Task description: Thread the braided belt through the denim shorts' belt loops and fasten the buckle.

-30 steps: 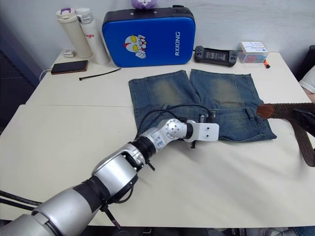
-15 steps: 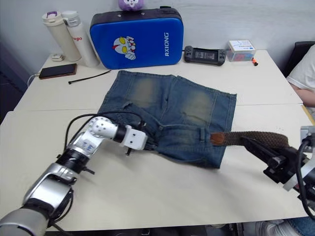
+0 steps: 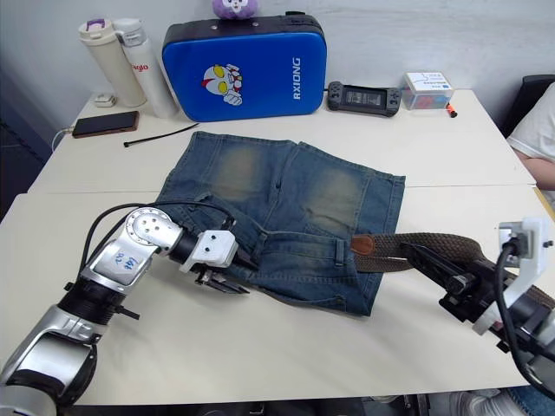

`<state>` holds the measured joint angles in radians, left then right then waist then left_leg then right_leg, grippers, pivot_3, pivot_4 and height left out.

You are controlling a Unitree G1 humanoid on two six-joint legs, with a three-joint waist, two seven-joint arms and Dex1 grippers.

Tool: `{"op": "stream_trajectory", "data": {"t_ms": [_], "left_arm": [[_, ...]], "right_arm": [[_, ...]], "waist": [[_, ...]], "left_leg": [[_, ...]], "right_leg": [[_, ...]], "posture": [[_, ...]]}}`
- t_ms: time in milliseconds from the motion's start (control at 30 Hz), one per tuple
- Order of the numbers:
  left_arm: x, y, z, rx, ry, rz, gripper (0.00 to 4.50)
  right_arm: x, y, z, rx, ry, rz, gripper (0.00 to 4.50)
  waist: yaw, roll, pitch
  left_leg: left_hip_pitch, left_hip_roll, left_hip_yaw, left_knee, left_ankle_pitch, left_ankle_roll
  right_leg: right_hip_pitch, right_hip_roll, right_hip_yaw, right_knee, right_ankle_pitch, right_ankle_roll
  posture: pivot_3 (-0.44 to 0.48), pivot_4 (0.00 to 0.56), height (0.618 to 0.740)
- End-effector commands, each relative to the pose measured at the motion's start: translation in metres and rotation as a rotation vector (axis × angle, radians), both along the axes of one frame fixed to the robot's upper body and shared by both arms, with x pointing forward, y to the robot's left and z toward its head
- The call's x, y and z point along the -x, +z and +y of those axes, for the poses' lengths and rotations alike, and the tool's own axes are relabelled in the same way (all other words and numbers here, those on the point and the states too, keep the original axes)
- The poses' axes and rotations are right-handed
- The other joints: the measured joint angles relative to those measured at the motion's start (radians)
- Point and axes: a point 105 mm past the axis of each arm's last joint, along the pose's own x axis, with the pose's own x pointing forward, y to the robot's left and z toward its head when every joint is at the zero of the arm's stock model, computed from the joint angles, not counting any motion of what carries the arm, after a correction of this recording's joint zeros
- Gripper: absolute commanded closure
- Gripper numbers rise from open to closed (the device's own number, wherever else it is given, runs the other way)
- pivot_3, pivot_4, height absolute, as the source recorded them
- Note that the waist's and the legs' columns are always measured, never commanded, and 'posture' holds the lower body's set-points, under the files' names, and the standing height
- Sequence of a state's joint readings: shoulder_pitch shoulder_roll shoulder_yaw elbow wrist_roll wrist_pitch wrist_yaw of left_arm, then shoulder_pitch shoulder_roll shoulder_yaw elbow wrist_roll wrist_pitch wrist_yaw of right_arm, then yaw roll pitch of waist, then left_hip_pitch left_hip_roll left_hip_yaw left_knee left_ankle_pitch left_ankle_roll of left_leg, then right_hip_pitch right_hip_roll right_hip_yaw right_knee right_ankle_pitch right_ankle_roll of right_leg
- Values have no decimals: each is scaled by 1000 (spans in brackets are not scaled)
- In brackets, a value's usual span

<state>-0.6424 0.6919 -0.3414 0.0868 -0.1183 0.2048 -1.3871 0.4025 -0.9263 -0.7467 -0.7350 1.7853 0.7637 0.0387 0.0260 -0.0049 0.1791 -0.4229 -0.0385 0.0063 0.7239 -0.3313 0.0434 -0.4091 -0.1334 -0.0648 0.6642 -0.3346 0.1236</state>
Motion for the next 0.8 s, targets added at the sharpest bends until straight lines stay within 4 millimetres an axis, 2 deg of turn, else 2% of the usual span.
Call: {"op": "stream_trajectory", "data": {"t_ms": [33, 100, 200, 267, 433, 533, 667, 800], "left_arm": [[-7, 38, 5, 75, 88, -10, 51], [-10, 65, 1, 152, 154, -12, 51], [-8, 81, -1, 204, 217, 13, 51], [-6, 83, 0, 211, 252, 20, 51], [-10, 83, 10, 194, 351, -38, 51], [-9, 82, 13, 182, 367, -54, 51], [-6, 81, 13, 190, 374, -55, 51], [-6, 81, 14, 197, 385, -51, 51]], "right_arm": [[-5, 5, 0, 20, 8, -15, 4500], [-16, -1, -5, 53, -16, 4, 4500], [-30, -10, -13, 91, -53, 35, 4500], [-38, -16, -19, 113, -84, 65, 4500], [-47, -24, -15, 101, -66, 101, 4500], [-49, -28, -10, 102, -43, 117, 4500], [-51, -21, -4, 63, -15, 100, 4500], [-50, -30, -6, 76, -15, 141, 4500]], "waist": [[1, 0, 0], [2, -1, 1], [2, -1, 1], [-1, -1, 0], [-1, -1, 1], [-1, -1, 1], [4, -1, 1], [3, -1, 1]], "left_leg": [[0, 0, 0, 0, 0, 0], [0, 0, -1, 1, 0, 0], [-1, -1, -2, 1, 0, 1], [-1, -1, -2, 1, 0, 1], [-1, -1, -1, 1, 0, 1], [-1, -1, -1, 1, 0, 1], [-1, -1, -2, 1, 0, 1], [-1, -1, -2, 1, 0, 1]], "right_leg": [[0, 0, 0, 0, 0, 0], [0, 0, 0, 0, 0, 0], [1, 0, 0, -1, 0, 0], [1, 0, 0, -1, 0, 0], [1, 0, -1, -1, 0, 0], [1, 0, -1, -1, 0, 0], [1, -1, -1, -1, 0, 0], [1, -1, -1, -1, 0, 0]], "posture": [[0, 150, 664], [0, 150, 664], [0, 150, 664], [0, 150, 664], [0, 150, 664], [0, 150, 664], [0, 150, 664], [0, 150, 664]]}}
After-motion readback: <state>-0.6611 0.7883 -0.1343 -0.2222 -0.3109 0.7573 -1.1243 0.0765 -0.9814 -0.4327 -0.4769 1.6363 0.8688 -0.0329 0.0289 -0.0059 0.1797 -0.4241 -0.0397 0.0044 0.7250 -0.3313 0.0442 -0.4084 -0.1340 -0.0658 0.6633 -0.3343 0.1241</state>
